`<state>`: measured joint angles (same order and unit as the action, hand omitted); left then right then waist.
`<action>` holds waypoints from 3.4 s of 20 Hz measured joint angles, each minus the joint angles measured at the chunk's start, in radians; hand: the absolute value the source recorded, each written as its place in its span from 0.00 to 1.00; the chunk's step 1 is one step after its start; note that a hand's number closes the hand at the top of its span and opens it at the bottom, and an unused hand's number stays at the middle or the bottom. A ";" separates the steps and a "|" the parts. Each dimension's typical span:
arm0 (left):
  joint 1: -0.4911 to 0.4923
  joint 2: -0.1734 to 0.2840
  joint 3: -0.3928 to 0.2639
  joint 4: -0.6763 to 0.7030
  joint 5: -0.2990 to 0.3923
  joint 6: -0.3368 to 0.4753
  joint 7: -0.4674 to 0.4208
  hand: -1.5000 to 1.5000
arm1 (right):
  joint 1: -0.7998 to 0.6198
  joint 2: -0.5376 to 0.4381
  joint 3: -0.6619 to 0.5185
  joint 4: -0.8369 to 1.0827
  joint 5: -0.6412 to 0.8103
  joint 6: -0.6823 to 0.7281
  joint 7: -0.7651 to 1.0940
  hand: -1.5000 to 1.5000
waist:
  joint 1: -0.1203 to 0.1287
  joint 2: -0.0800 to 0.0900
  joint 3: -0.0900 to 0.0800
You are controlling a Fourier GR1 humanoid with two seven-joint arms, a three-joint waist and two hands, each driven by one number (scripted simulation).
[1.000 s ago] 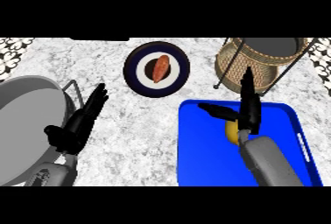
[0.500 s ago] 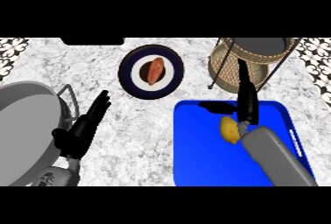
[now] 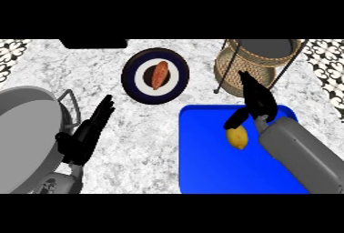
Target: Pick the lemon from the tray and place it in the tiered basket
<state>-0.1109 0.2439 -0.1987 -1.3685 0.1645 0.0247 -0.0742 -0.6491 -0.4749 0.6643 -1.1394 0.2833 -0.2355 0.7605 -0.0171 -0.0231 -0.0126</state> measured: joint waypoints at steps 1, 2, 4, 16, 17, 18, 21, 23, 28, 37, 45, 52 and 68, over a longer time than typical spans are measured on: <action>0.004 0.001 0.003 0.003 0.001 -0.002 -0.005 0.50 | -0.017 -0.001 0.016 -0.026 -0.004 0.053 0.060 0.00 | -0.002 -0.001 0.001; 0.005 0.004 0.005 0.002 0.003 -0.006 -0.006 0.50 | -0.043 -0.001 0.026 -0.051 -0.011 0.107 0.123 0.00 | -0.001 0.000 0.002; 0.008 0.001 0.004 0.008 0.000 -0.007 -0.016 0.50 | -0.085 0.012 0.040 -0.115 -0.025 0.188 0.240 0.00 | -0.003 0.001 0.004; -0.002 -0.018 0.007 0.024 -0.016 -0.016 -0.034 0.50 | -0.090 0.016 0.055 -0.294 0.031 0.290 0.452 0.00 | 0.004 0.015 0.010; -0.002 -0.022 0.005 0.020 -0.016 -0.014 -0.029 0.50 | -0.081 0.015 0.058 -0.289 0.037 0.294 0.460 0.00 | 0.004 0.015 0.010; -0.005 -0.027 0.005 0.022 -0.019 -0.011 -0.031 0.50 | -0.070 0.013 0.059 -0.289 0.040 0.298 0.466 0.00 | 0.003 0.015 0.010; -0.006 -0.027 0.007 0.020 -0.021 -0.013 -0.028 0.50 | -0.028 0.014 0.056 -0.282 0.048 0.305 0.473 0.00 | 0.004 0.016 0.011; -0.011 -0.023 0.016 0.017 -0.017 -0.018 -0.024 0.50 | -0.001 0.020 0.048 -0.284 0.055 0.306 0.474 0.00 | 0.006 0.017 0.011; -0.008 -0.027 0.019 0.022 -0.024 -0.029 -0.029 0.50 | 0.060 0.043 0.018 -0.275 0.105 0.295 0.457 0.00 | 0.011 0.020 0.012; 0.003 -0.041 0.028 0.024 -0.034 -0.034 -0.042 0.50 | 0.171 0.083 -0.033 -0.221 0.201 0.274 0.411 0.00 | 0.014 0.021 0.012; -0.013 -0.056 0.038 0.036 -0.057 -0.038 -0.046 0.50 | 0.247 0.132 -0.095 -0.184 0.273 0.275 0.364 0.00 | 0.016 0.023 0.012; -0.003 -0.061 0.060 0.020 -0.064 -0.066 -0.033 0.50 | 0.275 0.189 -0.172 -0.150 0.343 0.281 0.326 1.00 | 0.018 0.022 0.012; -0.012 -0.116 0.092 0.014 -0.124 -0.081 -0.009 0.50 | 0.273 0.319 -0.284 -0.095 0.599 0.200 0.185 1.00 | 0.018 0.022 0.013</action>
<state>-0.1228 0.1278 -0.1069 -1.3543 0.0405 -0.0558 -0.0837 -0.3765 -0.1562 0.3800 -1.2349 0.8827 -0.0360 0.9452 0.0014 -0.0006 -0.0001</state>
